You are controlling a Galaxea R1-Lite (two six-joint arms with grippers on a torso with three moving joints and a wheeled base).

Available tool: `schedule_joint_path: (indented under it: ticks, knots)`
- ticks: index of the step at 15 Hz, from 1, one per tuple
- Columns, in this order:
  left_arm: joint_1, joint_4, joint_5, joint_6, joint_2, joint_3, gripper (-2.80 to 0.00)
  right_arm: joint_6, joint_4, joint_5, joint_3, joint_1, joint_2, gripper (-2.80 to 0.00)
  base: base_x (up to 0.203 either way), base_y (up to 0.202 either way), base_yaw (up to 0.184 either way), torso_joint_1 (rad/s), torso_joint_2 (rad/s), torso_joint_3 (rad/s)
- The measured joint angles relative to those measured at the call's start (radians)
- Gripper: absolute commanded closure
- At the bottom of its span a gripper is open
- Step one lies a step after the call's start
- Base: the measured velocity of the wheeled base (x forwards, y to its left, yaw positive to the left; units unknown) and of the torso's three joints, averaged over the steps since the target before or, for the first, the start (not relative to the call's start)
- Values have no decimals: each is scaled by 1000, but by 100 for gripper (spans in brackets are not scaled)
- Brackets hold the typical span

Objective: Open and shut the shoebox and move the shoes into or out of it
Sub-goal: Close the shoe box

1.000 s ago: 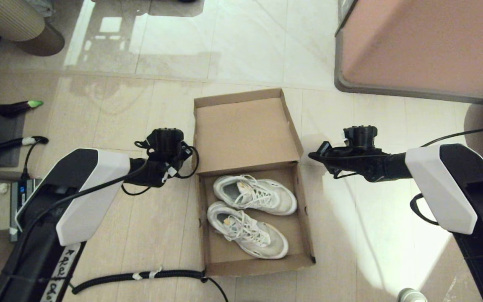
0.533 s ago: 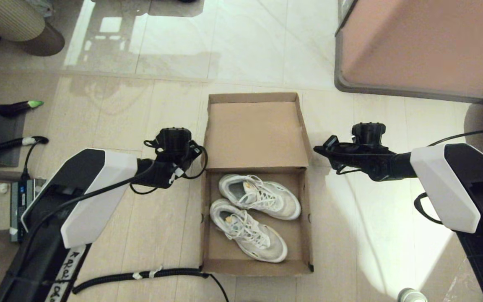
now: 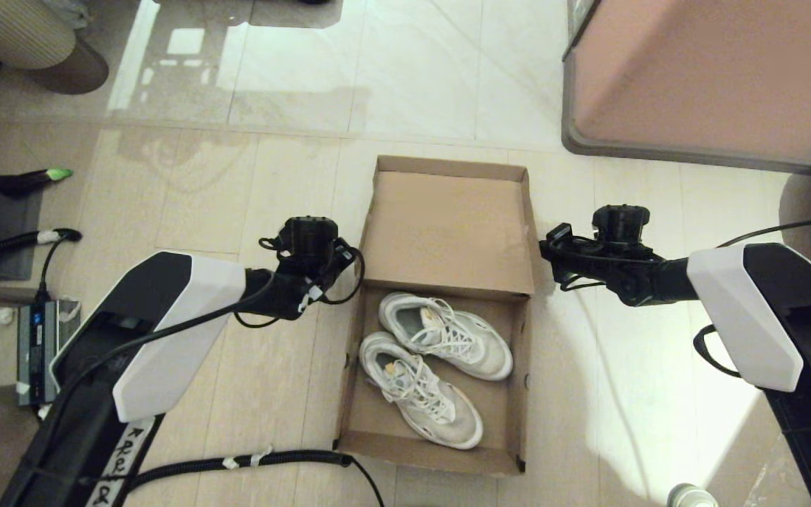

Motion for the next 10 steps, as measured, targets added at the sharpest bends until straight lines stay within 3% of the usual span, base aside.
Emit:
schedule_joint_path:
  ticks: [5, 10]
  knots:
    - [-9, 1, 0, 0, -1, 1, 0, 95, -16, 11, -1, 4, 11, 0, 0, 0, 0, 0, 0, 0]
    - [-11, 2, 0, -1, -4, 1, 0, 256, -133, 112, 0, 2, 15, 0, 0, 0, 0, 0, 0, 0]
